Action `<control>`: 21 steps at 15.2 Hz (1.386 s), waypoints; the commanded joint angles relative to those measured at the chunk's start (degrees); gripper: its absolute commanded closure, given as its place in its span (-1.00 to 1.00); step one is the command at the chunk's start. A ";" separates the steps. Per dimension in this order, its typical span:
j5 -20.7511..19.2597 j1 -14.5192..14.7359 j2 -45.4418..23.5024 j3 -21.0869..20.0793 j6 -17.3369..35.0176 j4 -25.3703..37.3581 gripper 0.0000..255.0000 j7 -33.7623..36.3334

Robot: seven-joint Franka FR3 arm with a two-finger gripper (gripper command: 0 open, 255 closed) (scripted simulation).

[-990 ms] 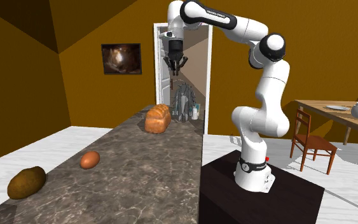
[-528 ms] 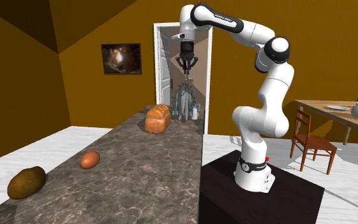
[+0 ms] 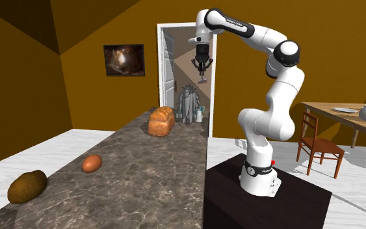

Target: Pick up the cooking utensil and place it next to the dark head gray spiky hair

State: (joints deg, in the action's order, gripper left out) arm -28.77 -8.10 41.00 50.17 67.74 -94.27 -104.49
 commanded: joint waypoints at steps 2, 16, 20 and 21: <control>-1.59 -0.45 0.93 1.49 -0.28 0.47 1.00 -2.43; -4.71 -4.12 7.33 1.97 8.23 -14.10 1.00 0.23; -5.73 -4.90 8.76 2.65 10.58 -17.70 1.00 0.80; -5.99 -5.09 9.09 2.85 11.17 -18.56 1.00 0.93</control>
State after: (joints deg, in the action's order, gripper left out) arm -34.42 -12.85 49.58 52.89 78.23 -111.68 -103.73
